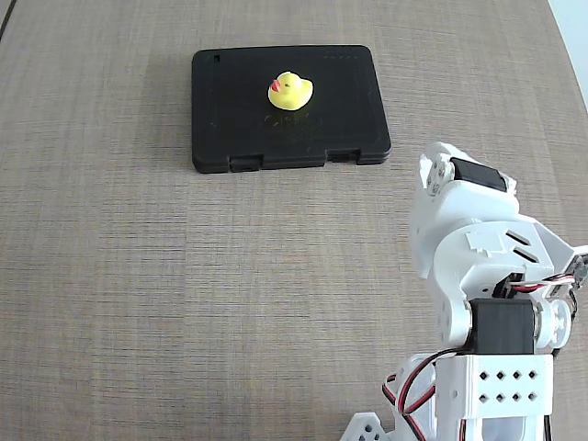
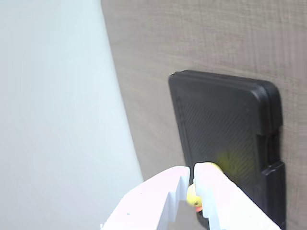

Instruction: Grasp a duck and put it on the black surface.

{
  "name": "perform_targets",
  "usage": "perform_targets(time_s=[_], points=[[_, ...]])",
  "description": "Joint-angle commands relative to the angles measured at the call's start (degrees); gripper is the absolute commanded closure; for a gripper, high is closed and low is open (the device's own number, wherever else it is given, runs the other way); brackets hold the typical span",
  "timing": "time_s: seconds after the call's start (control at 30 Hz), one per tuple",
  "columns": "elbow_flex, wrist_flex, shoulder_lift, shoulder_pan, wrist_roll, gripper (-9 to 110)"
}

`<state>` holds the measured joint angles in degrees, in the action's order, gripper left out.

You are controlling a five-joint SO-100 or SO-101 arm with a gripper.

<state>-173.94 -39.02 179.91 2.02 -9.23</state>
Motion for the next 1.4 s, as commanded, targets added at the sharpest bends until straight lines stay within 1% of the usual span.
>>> perform_targets(time_s=[0.0, 0.27, 0.4, 0.5, 0.63, 0.73, 1.07, 1.37], points=[[-2.2, -2.99, 3.69, 1.67, -0.35, 101], [-2.64, -15.82, 10.46, 1.49, -0.09, 101], [-3.34, -19.6, 12.74, 1.49, -0.09, 101], [-3.52, -20.3, 12.74, 1.49, 1.67, 101], [-3.52, -20.48, 12.74, 1.49, 7.91, 101], [-3.52, -21.36, 12.74, 1.58, 10.55, 101], [-2.99, -23.55, 12.74, 1.58, 6.94, 101], [-2.99, -23.55, 12.74, 1.58, 7.03, 101]])
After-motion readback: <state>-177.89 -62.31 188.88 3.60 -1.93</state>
